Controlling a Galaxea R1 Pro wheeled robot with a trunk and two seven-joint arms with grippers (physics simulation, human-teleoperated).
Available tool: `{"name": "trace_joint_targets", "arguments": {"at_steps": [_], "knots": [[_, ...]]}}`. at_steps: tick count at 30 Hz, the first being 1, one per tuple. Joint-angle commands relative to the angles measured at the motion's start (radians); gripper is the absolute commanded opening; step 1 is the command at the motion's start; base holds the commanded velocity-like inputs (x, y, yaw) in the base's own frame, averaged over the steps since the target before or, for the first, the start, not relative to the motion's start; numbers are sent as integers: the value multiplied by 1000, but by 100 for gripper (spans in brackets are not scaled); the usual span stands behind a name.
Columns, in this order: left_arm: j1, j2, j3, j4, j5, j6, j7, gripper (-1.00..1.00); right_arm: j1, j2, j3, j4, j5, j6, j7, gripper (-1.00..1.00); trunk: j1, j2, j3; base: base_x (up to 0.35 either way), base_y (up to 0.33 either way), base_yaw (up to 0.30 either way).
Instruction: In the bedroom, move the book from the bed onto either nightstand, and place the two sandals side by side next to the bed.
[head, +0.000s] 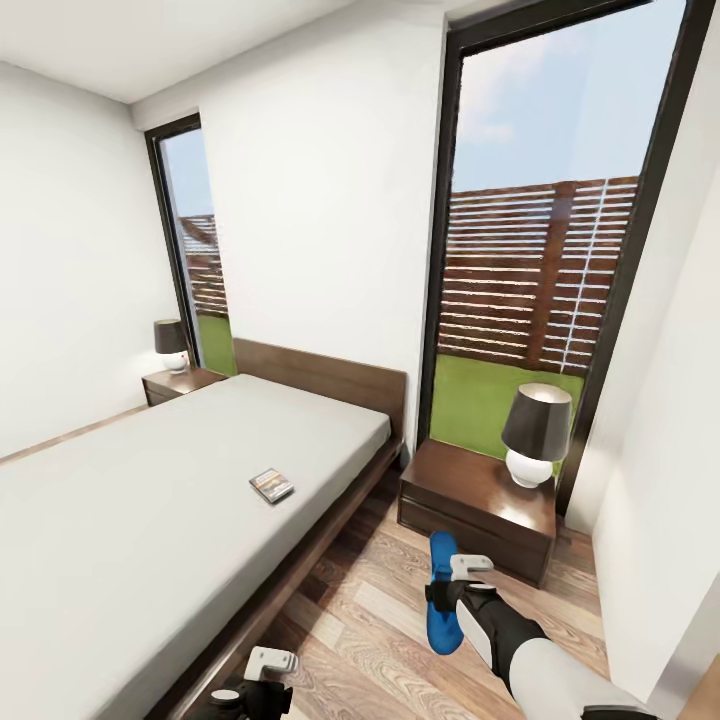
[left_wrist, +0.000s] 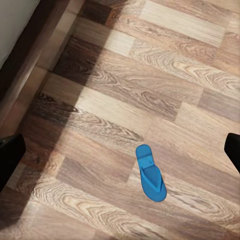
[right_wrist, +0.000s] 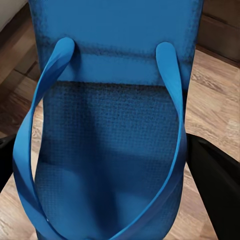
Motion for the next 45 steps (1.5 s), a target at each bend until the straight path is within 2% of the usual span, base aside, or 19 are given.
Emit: {"name": "trace_joint_targets", "arguments": {"at_steps": [1, 45], "knots": [[0, 0, -8, -1, 10, 4, 4, 100, 0, 1, -3, -1, 0, 6, -2, -100, 0, -1, 0, 0, -5, 0], [0, 0, -10, -1, 9, 4, 3, 100, 0, 1, -3, 0, 0, 4, -2, -100, 0, -1, 0, 21, -14, 0]]}}
